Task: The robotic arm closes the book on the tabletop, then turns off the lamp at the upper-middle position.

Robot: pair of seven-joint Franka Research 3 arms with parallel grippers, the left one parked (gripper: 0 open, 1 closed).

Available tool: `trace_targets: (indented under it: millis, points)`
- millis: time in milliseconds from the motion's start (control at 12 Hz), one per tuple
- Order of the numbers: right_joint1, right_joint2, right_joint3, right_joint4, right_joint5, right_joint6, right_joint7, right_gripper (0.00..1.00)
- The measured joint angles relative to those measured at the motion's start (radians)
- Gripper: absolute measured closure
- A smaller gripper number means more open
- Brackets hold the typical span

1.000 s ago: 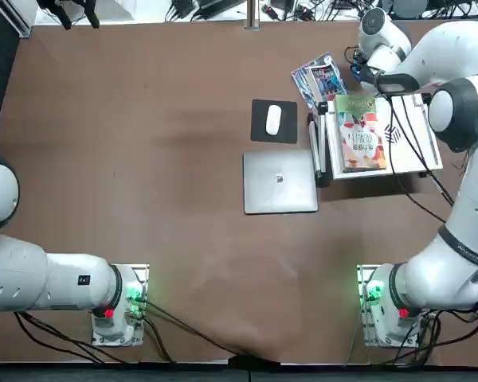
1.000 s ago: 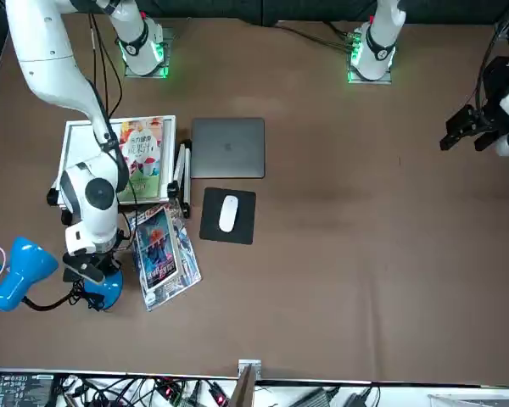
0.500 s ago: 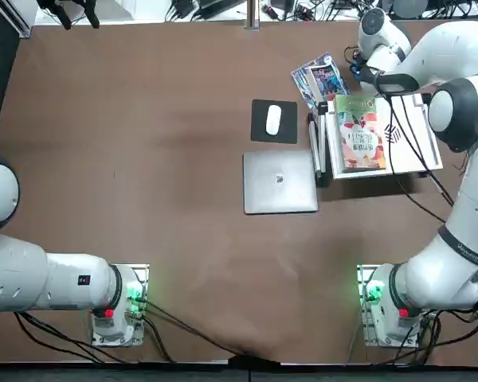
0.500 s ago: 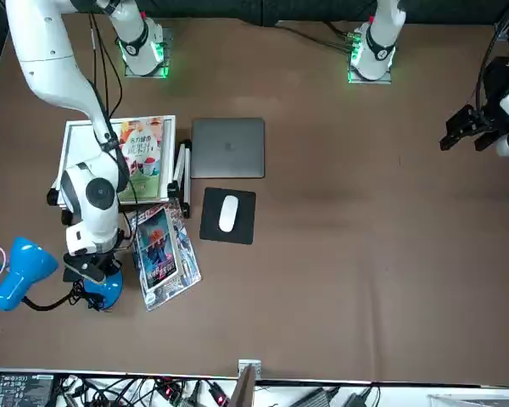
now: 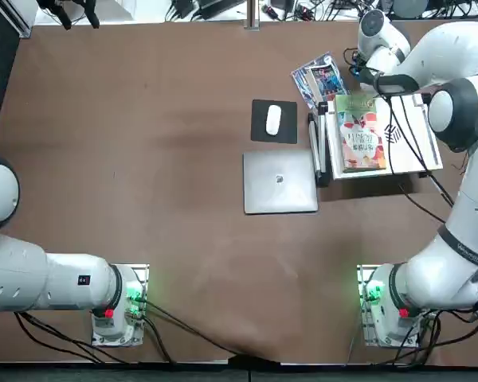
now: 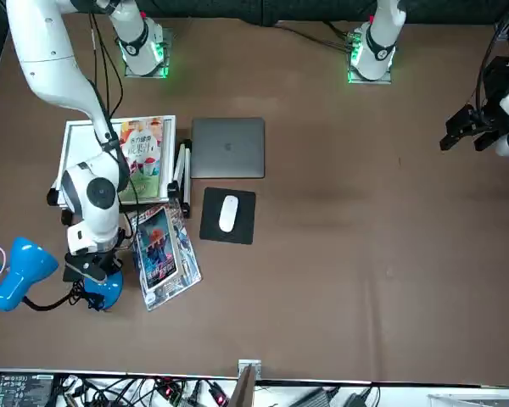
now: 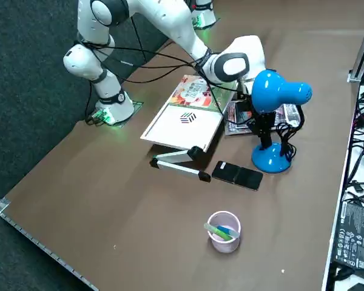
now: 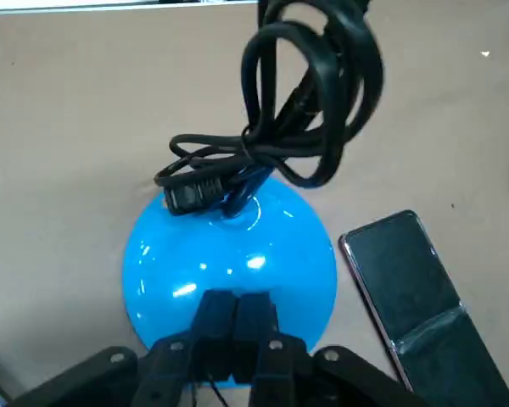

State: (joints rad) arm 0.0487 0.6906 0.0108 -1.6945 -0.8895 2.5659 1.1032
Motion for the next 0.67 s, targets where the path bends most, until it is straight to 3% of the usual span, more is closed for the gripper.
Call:
trace_targets:
  millis: [667]
  points:
    - [-0.003,0.0,0.002,-0.009,0.0,0.027,0.0,0.99]
